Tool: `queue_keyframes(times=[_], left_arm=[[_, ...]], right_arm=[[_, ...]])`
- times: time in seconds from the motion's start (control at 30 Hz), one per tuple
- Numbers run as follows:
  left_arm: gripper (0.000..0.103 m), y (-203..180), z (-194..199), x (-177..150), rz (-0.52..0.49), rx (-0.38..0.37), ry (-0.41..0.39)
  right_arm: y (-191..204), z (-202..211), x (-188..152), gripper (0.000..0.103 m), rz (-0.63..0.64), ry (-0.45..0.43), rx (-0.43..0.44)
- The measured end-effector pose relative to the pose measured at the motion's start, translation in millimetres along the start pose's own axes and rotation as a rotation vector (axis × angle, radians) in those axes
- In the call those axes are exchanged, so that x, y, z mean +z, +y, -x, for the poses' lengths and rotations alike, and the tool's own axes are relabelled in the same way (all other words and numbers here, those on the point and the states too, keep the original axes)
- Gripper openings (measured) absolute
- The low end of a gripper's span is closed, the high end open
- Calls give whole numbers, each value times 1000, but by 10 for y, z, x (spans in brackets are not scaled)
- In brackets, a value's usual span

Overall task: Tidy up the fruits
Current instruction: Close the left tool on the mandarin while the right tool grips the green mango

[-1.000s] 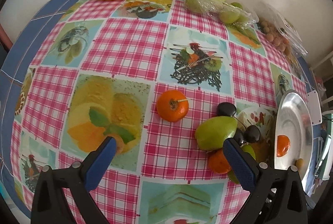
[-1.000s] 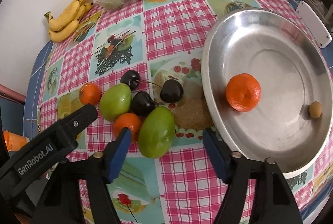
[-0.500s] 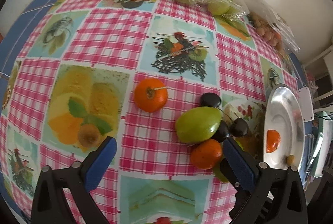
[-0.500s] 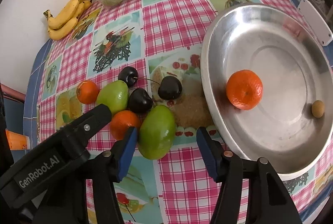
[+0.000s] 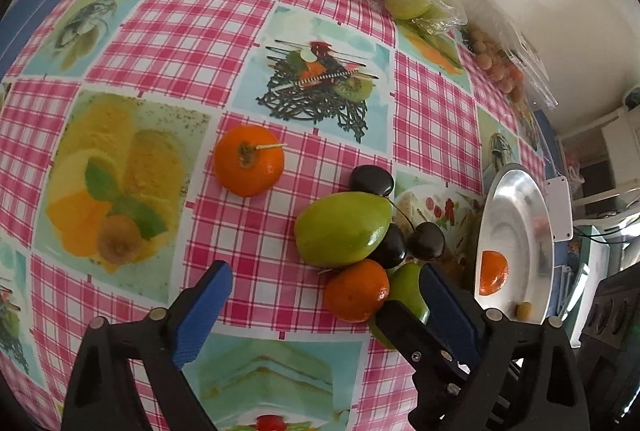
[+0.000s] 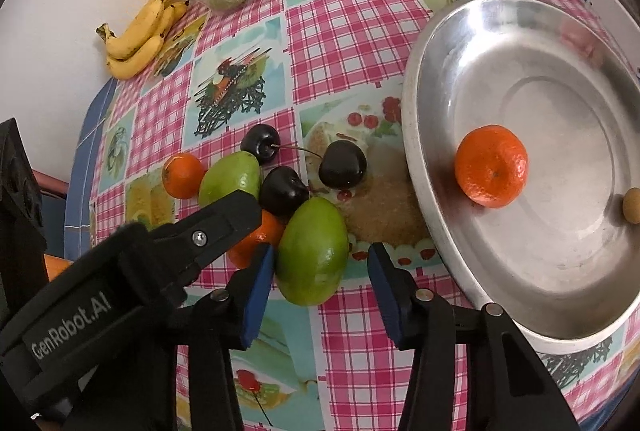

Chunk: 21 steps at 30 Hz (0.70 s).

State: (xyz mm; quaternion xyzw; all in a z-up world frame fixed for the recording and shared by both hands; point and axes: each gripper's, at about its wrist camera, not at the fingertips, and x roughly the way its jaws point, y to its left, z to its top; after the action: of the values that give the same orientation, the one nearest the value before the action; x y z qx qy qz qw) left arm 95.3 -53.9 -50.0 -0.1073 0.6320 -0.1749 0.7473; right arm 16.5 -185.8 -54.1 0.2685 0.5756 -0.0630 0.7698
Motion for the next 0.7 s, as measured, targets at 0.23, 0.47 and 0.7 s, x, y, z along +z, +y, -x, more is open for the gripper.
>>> queue_keyframes(times=[0.23,0.47,0.7], left_arm=[[89,-9,-9,5,-5,19,4],[78,-32,-23,-15,-13,17,12],[59,-67,-67,-35,-19,3,35]], right_arm=[[-9,21,-7,39,-7,5,31],[-143,146,-38,38,-15,-3,-4],[-173,200,-54,36,-9,-5,-13]])
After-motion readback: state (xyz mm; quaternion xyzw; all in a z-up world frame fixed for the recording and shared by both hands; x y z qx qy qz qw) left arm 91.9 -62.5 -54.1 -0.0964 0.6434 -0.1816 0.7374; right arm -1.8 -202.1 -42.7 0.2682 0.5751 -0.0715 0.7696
